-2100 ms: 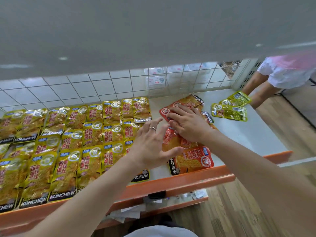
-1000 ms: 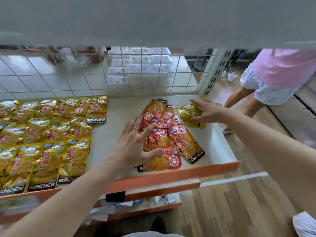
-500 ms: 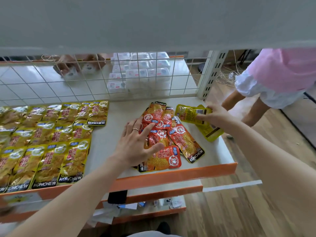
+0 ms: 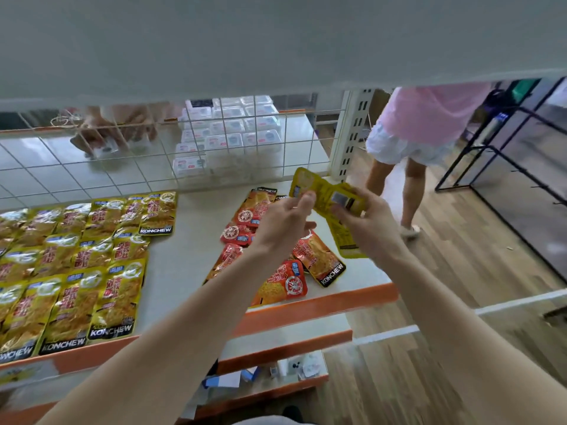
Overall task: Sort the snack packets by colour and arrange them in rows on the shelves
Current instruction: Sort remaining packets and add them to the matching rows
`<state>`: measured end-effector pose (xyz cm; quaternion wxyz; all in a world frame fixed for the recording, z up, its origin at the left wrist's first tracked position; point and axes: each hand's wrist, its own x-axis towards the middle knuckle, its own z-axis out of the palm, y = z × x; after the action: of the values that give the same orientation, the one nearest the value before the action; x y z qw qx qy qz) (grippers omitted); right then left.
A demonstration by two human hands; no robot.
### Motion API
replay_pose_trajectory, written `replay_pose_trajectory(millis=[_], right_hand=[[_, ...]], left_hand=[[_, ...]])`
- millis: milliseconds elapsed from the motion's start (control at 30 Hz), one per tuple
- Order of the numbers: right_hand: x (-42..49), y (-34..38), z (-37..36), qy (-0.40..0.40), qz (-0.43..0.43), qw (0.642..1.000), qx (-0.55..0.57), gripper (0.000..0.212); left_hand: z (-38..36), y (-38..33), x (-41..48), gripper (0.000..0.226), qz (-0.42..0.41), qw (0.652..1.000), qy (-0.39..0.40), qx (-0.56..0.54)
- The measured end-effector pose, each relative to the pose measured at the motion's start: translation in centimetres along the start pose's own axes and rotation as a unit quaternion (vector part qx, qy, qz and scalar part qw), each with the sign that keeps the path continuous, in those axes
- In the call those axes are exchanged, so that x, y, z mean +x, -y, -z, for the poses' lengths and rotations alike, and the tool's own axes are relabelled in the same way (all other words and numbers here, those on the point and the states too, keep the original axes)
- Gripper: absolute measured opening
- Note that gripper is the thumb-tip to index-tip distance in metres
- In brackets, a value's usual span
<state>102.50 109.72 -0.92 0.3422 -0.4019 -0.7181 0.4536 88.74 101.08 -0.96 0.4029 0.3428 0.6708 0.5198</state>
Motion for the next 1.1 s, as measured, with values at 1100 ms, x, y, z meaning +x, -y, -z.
replay_pose_trajectory(millis=[1100], right_hand=[[-1.5,1.5,-6.2,0.137,-0.225,0.958,0.113,0.039]], left_hand=[[12.2,3.3,-5.5,0.008,0.123,0.966,-0.184,-0.135]])
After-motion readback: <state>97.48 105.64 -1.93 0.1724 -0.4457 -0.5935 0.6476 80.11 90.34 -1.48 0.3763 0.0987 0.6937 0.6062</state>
